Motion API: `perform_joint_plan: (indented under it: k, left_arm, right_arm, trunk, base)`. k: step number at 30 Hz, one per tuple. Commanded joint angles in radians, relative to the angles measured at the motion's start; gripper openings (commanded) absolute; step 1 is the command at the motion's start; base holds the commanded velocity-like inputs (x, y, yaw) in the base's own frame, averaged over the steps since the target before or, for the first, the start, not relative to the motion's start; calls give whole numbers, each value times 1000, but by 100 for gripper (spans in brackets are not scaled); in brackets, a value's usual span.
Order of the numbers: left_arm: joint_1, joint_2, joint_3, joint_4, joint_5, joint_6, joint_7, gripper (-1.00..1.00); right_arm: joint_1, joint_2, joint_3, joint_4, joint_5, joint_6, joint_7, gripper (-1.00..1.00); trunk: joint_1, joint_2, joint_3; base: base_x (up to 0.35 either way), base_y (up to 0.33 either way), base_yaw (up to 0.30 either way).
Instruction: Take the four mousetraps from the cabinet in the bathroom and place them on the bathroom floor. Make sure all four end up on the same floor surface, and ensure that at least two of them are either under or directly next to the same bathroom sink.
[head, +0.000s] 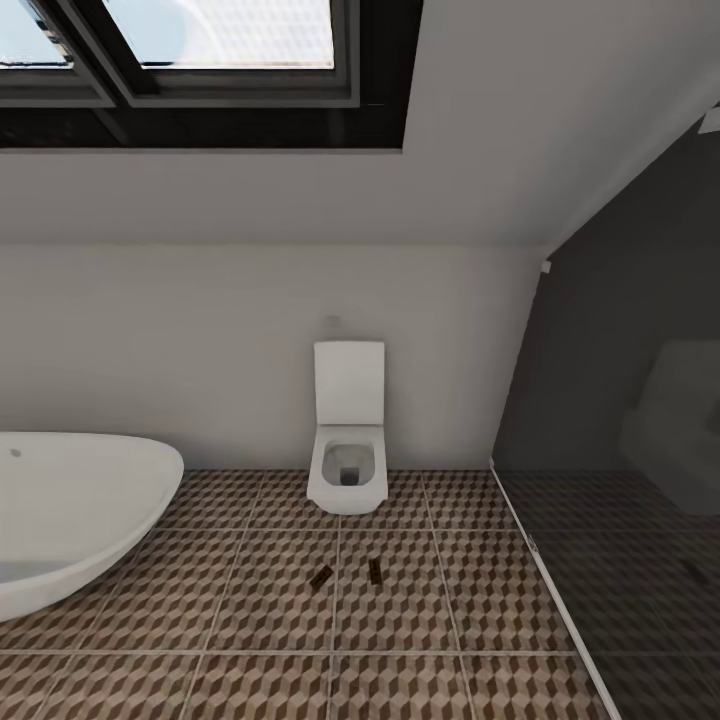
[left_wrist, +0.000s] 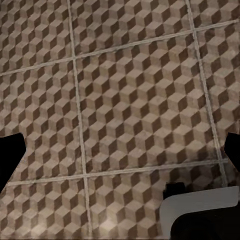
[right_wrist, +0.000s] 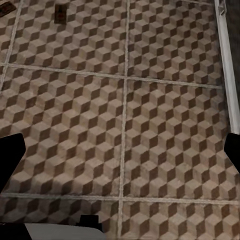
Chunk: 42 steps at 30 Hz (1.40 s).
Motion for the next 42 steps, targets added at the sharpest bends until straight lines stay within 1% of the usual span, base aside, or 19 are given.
perform_joint_plan:
  k: [1, 5, 7, 9, 10, 14, 15, 17, 18, 19, 21, 22, 26, 27, 28, 32, 33, 37, 42]
  left_arm:
    - [19, 5, -8, 3, 6, -2, 3, 100]
    - [58, 11, -8, 3, 21, 19, 3, 100]
    - [74, 11, -8, 3, 36, 44, 2, 100]
    - [87, 9, -7, 3, 60, 78, 2, 100]
    - [95, 5, -5, 3, 93, 120, 2, 100]
    - [104, 2, -3, 3, 177, 200, 1, 100]
    - [107, 2, -2, 3, 220, 231, 1, 100]
    - [110, 2, -2, 4, 254, 254, 1, 100]
    - [112, 1, -2, 4, 277, 269, 0, 100]
    - [115, 0, -2, 4, 285, 276, 0, 100]
    - [122, -2, -2, 4, 296, 288, 0, 100]
    - [129, -6, -3, 4, 303, 306, 1, 100]
    - [138, -10, -2, 4, 311, 366, 1, 100]
    - [140, -11, -2, 4, 313, 402, 1, 100]
    - [141, -11, -2, 4, 314, 419, 1, 100]
    - [143, -12, -2, 4, 315, 464, 0, 100]
    - [143, -12, -3, 4, 316, 477, -1, 100]
    - [144, -12, -3, 3, 317, 491, -1, 100]
    - [144, -12, -3, 3, 317, 497, 0, 100]
  right_arm:
    - [0, 0, 9, 0, -8, 1, -6, 100]
    - [0, 1, 9, 0, -14, 12, -6, 100]
    - [0, 2, 9, 0, -16, 24, -6, 100]
    - [0, 3, 9, -1, -17, 43, -6, 100]
    - [0, 5, 9, -1, -18, 69, -5, 100]
    - [0, 11, 9, -2, -18, 125, -4, 100]
    - [0, 13, 9, -3, -19, 148, -3, 100]
    - [0, 14, 9, -3, -19, 163, -3, 100]
    - [0, 15, 9, -2, -20, 173, -3, 100]
    - [0, 16, 9, -2, -20, 176, -3, 100]
    - [0, 16, 9, -2, -20, 181, -3, 100]
    - [0, 16, 9, -3, -20, 185, -3, 100]
    - [0, 18, 8, -3, -20, 195, -4, 100]
    - [0, 22, 8, -3, -21, 209, -4, 100]
    - [0, 24, 8, -3, -21, 219, -4, 100]
    - [0, 39, 7, -5, -24, 277, -4, 100]
    - [0, 47, 7, -6, -29, 313, -4, 100]
    - [0, 56, 6, -6, -49, 373, -4, 100]
    - [0, 61, 7, -6, -78, 406, -5, 100]
  trunk:
    - [1, -2, -2]
    - [1, -2, -2]
    - [1, -2, -2]
    - [1, -2, -2]
    - [1, -2, -2]
    - [1, -2, -2]
    - [1, -2, -2]
    - [1, -2, -2]
    - [1, -2, -2]
    - [1, -2, -2]
    - [1, -2, -2]
    - [1, -2, -2]
    - [1, -2, -2]
    - [1, -2, -2]
    - [1, -2, -2]
    - [1, -2, -2]
    - [1, -2, -2]
    - [1, -2, -2]
    - [1, -2, -2]
  base:
    - [0, 0, 0]
    - [0, 0, 0]
    - [0, 0, 0]
    - [0, 0, 0]
    - [0, 0, 0]
    - [0, 0, 0]
    - [0, 0, 0]
    - [0, 0, 0]
    - [0, 0, 0]
    - [0, 0, 0]
    - [0, 0, 0]
    - [0, 0, 0]
    - [0, 0, 0]
    - [0, 0, 0]
    - [0, 0, 0]
    - [0, 0, 0]
    - [0, 0, 0]
    - [0, 0, 0]
    - [0, 0, 0]
